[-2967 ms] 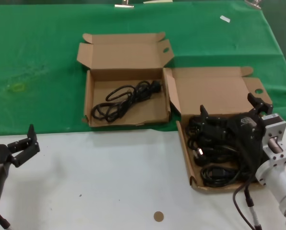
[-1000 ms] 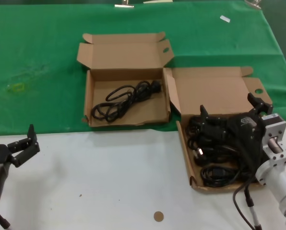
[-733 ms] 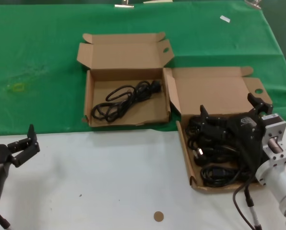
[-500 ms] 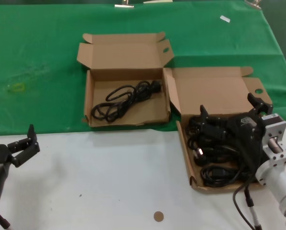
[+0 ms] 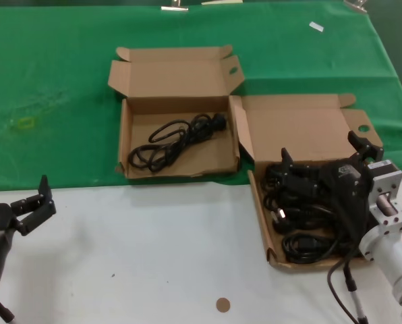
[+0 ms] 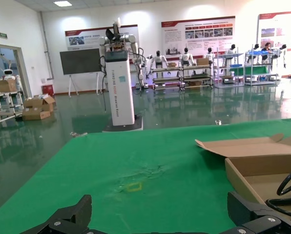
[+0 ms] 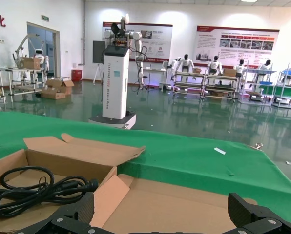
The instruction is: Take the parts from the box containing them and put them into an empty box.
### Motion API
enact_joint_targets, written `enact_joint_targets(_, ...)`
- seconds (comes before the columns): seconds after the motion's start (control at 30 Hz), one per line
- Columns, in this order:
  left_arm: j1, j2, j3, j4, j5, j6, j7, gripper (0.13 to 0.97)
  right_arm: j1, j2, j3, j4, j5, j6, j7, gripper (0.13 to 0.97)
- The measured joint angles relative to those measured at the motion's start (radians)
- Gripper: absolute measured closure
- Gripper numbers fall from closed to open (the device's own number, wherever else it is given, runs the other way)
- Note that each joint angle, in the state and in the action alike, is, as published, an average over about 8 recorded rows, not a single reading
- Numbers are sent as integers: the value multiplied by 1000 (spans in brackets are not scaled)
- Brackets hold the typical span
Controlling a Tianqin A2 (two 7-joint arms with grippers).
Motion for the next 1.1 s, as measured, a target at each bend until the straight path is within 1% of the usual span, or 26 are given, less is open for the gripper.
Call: enact_joint_targets(1.1, 0, 0, 0, 0, 0, 0, 0, 132, 0, 0, 0, 0, 0, 0, 0, 129)
